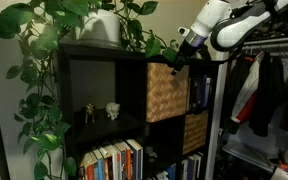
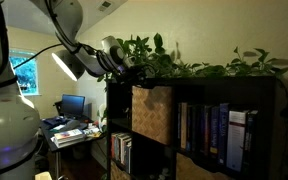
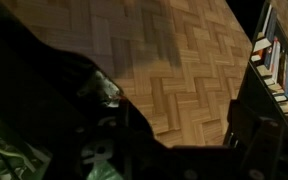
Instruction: Pull out the basket, put three pairs of socks on the top of the shelf, then push the basket in
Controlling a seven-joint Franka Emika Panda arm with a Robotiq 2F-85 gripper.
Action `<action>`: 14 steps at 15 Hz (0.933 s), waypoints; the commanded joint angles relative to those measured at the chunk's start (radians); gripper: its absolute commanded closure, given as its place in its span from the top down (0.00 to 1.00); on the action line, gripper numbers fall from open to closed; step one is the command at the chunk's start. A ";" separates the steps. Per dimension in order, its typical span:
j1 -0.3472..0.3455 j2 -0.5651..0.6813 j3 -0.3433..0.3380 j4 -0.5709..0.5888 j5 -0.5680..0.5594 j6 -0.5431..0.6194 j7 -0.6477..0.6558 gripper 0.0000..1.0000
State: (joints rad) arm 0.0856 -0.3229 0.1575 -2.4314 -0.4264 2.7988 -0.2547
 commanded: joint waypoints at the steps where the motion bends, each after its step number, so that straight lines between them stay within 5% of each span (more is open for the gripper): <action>1: -0.006 -0.001 -0.019 -0.074 -0.032 0.146 -0.030 1.00; 8: -0.008 0.013 -0.039 -0.131 -0.030 0.274 -0.090 1.00; 14: 0.120 -0.015 -0.131 -0.154 0.059 0.194 -0.248 1.00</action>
State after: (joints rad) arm 0.1063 -0.3118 0.1030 -2.5390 -0.4290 3.0321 -0.3954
